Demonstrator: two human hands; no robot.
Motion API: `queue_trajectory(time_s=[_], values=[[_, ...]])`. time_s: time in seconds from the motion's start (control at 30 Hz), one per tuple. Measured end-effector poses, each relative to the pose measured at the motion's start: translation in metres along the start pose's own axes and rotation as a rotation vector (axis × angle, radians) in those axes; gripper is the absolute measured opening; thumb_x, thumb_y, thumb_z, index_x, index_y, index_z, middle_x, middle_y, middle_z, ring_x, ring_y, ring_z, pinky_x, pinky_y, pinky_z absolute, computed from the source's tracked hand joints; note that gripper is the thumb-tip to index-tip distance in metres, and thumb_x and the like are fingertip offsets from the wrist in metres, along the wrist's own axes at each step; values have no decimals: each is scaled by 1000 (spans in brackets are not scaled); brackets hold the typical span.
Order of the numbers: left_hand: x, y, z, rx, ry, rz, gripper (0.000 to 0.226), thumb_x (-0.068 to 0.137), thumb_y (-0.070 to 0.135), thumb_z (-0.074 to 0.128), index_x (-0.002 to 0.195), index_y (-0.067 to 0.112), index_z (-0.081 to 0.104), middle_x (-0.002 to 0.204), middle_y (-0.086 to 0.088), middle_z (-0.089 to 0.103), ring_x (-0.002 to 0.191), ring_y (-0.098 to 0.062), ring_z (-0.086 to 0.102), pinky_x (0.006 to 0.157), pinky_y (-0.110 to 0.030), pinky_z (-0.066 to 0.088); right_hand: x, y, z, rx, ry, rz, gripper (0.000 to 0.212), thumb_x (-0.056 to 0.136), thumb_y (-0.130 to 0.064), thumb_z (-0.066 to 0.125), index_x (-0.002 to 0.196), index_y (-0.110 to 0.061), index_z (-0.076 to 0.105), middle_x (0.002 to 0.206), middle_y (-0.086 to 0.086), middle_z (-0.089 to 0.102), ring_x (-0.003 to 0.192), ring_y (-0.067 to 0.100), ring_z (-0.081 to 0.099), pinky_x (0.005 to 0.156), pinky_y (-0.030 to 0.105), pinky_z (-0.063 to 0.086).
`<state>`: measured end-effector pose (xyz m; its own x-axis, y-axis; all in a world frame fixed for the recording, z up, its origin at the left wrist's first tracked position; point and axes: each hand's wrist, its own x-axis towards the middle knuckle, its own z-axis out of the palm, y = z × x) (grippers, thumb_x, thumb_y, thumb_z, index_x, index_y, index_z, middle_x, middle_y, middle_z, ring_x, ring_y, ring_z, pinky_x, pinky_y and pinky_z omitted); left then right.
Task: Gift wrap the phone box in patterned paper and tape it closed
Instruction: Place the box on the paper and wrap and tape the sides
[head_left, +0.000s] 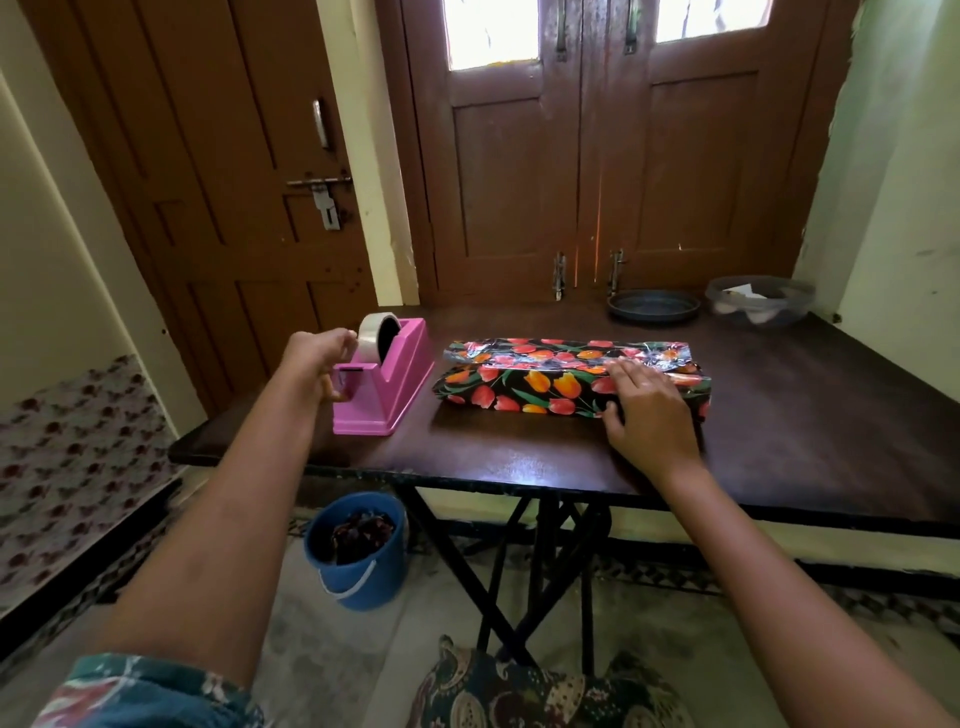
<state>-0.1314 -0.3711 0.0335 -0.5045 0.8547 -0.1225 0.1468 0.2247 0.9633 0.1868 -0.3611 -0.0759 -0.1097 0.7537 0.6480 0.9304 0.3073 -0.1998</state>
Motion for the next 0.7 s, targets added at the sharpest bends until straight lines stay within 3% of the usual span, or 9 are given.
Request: queue_trajectory(time_s=[0.13, 0.2, 0.23, 0.3, 0.33, 0.47, 0.6, 0.7], values=[[5, -22, -2, -35, 52, 31, 21, 90, 17, 58, 105, 2, 61, 91, -12, 59, 78, -21, 55, 71, -31, 45, 0, 1, 0, -6, -9, 6, 49, 80, -6, 59, 128, 2, 52, 130, 20, 54, 123, 33, 49, 108, 43, 31], [7, -28, -2, 12, 71, 45, 17, 92, 19, 57, 89, 3, 60, 91, -14, 62, 77, -24, 56, 64, -27, 38, 0, 0, 0, -4, 1, 9, 48, 79, -6, 60, 127, 2, 53, 128, 20, 56, 121, 33, 51, 107, 43, 33], [10, -31, -1, 21, 73, 55, 17, 92, 18, 56, 84, 3, 59, 100, -19, 64, 70, -22, 53, 60, -25, 36, 0, 0, 0, -3, 5, 12, 48, 79, -5, 60, 126, 2, 54, 127, 20, 56, 121, 33, 52, 106, 44, 34], [14, -36, -1, 11, 62, 69, 17, 92, 12, 56, 91, -3, 62, 109, -22, 62, 63, -17, 48, 57, -23, 36, 0, 0, -1, 4, 14, 17, 47, 78, -5, 61, 125, 2, 55, 126, 20, 58, 119, 33, 53, 105, 44, 35], [14, -39, -2, 3, 55, 74, 17, 91, 10, 56, 94, -5, 63, 103, -21, 62, 62, -16, 47, 57, -22, 37, 0, 0, -1, 5, 16, 18, 47, 78, -4, 61, 124, 2, 55, 125, 20, 58, 118, 33, 53, 105, 44, 36], [15, -48, -9, 3, 22, 81, 20, 89, 12, 61, 70, 7, 59, 76, -7, 59, 64, -14, 51, 71, -30, 43, 0, -1, 0, -6, 9, 21, 47, 79, -5, 60, 125, 2, 55, 126, 20, 57, 119, 33, 53, 105, 42, 35], [16, -47, -12, 65, 47, 140, 14, 86, 13, 65, 74, 6, 63, 79, -10, 63, 69, -18, 55, 63, -30, 44, 0, -1, -2, -13, -3, 24, 47, 81, -5, 60, 127, 1, 53, 129, 20, 56, 122, 33, 50, 106, 42, 34], [12, -43, -11, 202, 54, 195, 16, 86, 15, 65, 73, 7, 60, 72, -6, 60, 61, -15, 53, 51, -25, 40, -1, 0, -2, -6, 7, 20, 47, 79, -4, 61, 126, 2, 55, 126, 21, 57, 119, 34, 53, 104, 44, 37]])
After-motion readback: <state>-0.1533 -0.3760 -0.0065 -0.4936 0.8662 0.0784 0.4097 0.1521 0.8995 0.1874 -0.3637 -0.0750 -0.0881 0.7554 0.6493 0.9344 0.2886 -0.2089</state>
